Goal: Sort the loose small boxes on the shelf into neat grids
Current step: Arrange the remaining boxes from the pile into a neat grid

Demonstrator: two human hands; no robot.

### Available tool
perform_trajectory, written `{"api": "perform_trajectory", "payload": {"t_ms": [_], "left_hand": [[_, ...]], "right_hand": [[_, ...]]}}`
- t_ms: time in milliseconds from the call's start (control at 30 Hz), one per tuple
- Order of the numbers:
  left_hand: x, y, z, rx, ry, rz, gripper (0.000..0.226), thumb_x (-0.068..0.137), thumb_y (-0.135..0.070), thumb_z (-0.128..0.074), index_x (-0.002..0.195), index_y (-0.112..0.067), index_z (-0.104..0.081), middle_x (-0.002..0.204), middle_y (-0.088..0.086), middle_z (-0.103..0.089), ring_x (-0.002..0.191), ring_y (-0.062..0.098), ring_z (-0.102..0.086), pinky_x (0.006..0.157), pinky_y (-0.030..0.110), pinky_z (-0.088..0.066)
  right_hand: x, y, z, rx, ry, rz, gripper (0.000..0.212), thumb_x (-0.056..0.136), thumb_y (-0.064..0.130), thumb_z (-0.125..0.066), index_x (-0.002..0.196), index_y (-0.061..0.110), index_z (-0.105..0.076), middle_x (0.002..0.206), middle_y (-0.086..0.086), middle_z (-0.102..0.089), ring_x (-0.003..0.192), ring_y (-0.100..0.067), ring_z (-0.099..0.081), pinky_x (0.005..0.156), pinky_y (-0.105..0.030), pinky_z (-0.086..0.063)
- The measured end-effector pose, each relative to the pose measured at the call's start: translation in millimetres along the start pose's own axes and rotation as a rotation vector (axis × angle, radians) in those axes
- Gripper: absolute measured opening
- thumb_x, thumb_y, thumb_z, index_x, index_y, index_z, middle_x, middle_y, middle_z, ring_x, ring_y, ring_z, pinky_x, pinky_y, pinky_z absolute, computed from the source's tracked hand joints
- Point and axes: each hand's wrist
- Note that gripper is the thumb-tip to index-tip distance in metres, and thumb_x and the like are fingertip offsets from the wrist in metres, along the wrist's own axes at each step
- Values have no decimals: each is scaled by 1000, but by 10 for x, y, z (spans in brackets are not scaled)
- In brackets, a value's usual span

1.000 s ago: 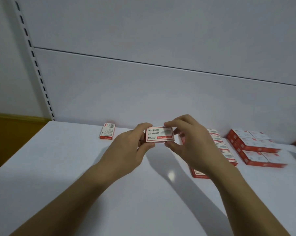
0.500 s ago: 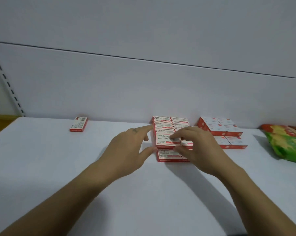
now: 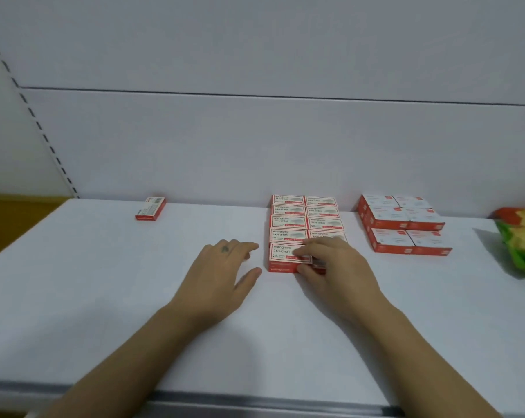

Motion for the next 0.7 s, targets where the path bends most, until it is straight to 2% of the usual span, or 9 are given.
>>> {"api": "perform_trajectory", "payload": {"t_ms": [133,300,567,700], "left_hand": [[-2,-10,-10,27,13,9,46,91,-47,-50,133,-29,-44,122,-9,-58,110,10,-50,95,24,-36],[-15,-36,-7,83,13,9,45,91,-46,-51,131,-25,-48,121,-6,-59,111,13,-52,95,29,-39],[-7,-33,-15,260,-12,7,47,91,-52,-44,126,-21,-54,118,0,-62,106,21,-56,88,35,-42],[-18,-39,7,269,25,-12,48,94,-52,-39,130,-23,-49,125,-1,-58,113,20,-52,94,35,-38]], "right_hand": [[-8,-1,-9,-43,15,28,27,88,30,-63,114,30,-68,125,13,-60,115,-10,-49,91,-22,-37],[4,-35,-16,16,29,42,27,88,27,-62,114,27,-68,122,11,-59,112,-12,-48,92,-22,-36],[55,-26,39,37,80,58,26,87,23,-63,113,22,-68,117,7,-58,110,-14,-50,88,-22,-39],[66,-10,75,0,114,47,25,88,22,-63,113,23,-66,118,6,-56,110,-15,-52,90,-27,-43]]}}
Point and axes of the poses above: each hand's wrist, its own x-axis towards the middle knuckle, its own z-axis out of the back of the hand, y = z × x
